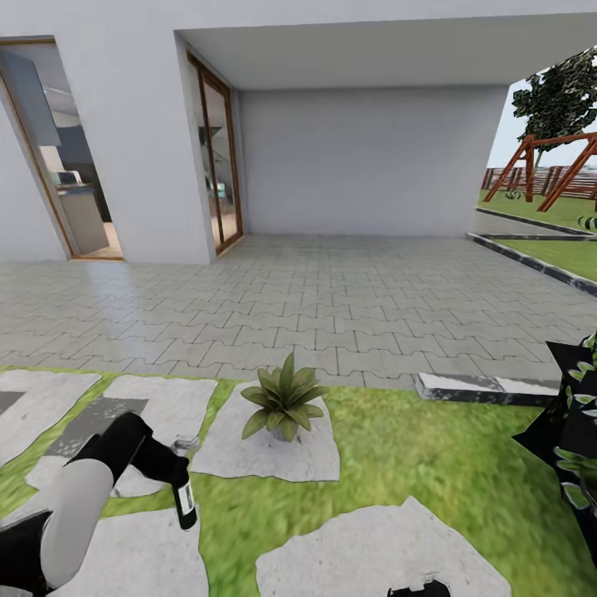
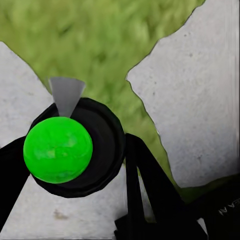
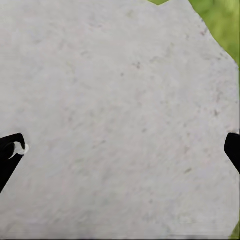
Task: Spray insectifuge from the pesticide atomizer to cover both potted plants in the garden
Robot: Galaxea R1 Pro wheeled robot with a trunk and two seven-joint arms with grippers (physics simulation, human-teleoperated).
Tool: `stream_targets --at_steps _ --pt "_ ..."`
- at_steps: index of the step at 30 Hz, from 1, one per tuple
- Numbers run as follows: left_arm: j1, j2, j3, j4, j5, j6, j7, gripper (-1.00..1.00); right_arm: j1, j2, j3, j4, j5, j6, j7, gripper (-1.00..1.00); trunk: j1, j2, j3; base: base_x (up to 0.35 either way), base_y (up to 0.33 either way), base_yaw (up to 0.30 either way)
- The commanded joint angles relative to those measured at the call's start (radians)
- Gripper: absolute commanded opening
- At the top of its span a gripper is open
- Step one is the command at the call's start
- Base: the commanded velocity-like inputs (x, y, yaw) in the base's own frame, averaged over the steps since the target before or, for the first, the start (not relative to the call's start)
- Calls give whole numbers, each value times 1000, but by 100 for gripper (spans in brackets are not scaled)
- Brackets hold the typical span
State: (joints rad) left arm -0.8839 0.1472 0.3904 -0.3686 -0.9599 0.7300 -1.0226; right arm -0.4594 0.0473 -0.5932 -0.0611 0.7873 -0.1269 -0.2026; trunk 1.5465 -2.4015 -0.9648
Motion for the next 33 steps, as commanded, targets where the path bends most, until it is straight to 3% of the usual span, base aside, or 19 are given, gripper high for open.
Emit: stream_targets --at_steps 1,6,8,22,27,33 --pt "-5 -5 -30 -2 -12 16 -43 -100 4 0 -8 17 9 -3 -3 100 0 0 -1 0 0 0" --pt "-10 -22 -151 -25 -13 61 -100 -100 21 1 -8 31 8 -4 -3 100 0 0 -1 5 0 0" --pt "-10 -26 -179 -40 -12 75 -102 -100 23 3 -8 32 8 -4 -3 100 0 0 -1 127 -27 0" --pt "-10 -43 -198 -73 -13 83 -104 -100 25 0 -9 31 5 -4 -3 100 0 0 -1 248 -141 0" --pt "-10 -51 -283 -73 -12 84 -121 -100 25 -10 -9 31 -2 -4 -3 100 0 0 -1 31 -15 0" --pt "-10 -51 -299 -90 -14 85 -174 -100 25 -16 -6 30 -125 -4 -3 100 0 0 -1 1 -1 0"
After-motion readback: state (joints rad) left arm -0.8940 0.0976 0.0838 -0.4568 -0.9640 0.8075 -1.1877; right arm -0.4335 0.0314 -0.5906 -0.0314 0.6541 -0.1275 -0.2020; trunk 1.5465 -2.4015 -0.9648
